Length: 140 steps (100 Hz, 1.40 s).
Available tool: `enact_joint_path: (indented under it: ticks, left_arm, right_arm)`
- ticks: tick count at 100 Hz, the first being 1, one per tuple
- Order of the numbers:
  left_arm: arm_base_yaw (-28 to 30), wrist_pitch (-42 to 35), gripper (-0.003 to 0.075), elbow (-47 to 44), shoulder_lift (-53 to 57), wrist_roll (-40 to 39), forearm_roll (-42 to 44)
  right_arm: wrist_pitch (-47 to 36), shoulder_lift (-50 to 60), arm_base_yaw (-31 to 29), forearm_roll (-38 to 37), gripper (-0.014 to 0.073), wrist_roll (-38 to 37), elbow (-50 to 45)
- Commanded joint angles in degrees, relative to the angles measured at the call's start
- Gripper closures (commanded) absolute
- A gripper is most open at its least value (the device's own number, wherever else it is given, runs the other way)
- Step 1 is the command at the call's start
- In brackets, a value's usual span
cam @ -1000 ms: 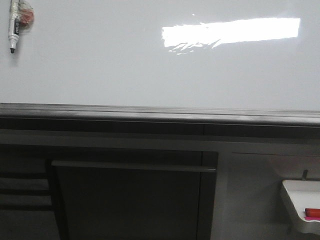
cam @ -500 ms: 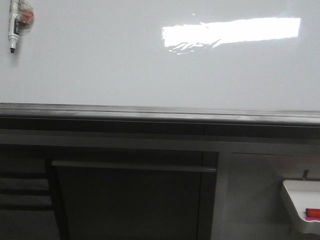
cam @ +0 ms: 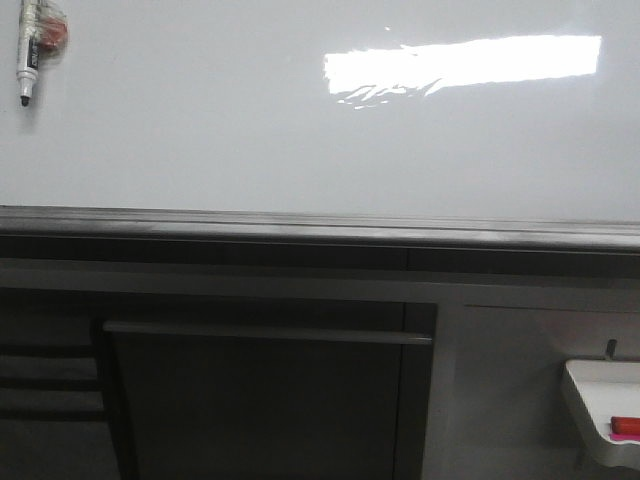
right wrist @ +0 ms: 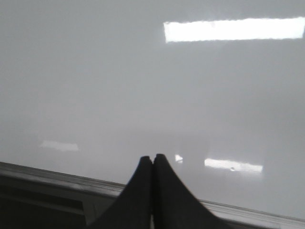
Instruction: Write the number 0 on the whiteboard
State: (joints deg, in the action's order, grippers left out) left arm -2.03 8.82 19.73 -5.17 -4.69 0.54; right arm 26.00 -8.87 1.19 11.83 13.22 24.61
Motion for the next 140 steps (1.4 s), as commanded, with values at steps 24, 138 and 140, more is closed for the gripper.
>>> enact_joint_path:
  ticks: [24, 138, 140]
  left_arm:
    - [0.3, 15.38, 0.0741, 13.08, -14.85, -0.46, 0.1]
    - [-5.25, 6.4, 0.0282, 23.64, -45.04, 2.5, -3.77]
    - [-5.83, 6.4, 0.0282, 24.44, -46.35, 2.5, -3.77]
  right_arm:
    - [4.03, -16.43, -0.18, 0.68, 0.0666, 1.14, 14.99]
    - [0.26, -30.06, -0.18, 2.2, 0.0243, -1.8, 14.89]
    - [0.26, -30.06, -0.18, 2.2, 0.0243, -1.8, 14.89]
